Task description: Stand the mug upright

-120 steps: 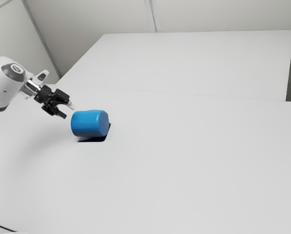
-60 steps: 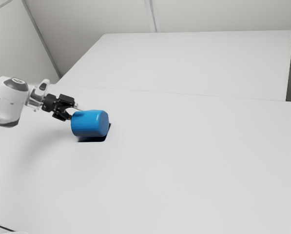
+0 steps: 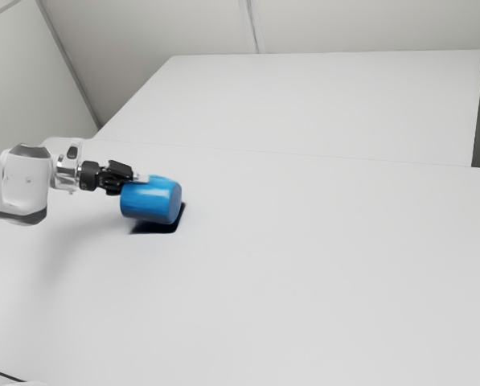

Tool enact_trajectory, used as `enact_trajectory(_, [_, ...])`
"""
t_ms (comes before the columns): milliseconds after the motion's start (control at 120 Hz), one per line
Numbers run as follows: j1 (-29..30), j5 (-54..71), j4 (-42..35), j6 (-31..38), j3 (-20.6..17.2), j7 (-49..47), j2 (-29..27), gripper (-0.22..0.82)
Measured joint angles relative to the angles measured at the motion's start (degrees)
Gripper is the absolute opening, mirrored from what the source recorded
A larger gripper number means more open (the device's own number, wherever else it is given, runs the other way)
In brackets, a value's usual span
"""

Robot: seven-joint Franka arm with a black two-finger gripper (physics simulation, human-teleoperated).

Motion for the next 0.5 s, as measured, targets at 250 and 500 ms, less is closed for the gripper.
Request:
enact_trajectory(250, [-0.48, -0.23, -0.55, 0.55, -0.29, 3.54, -2.87, -0.12])
enact_trajectory(500, [-2.70, 2.96, -2.12, 0.76, -0.27, 5.51, -10.77, -0.17])
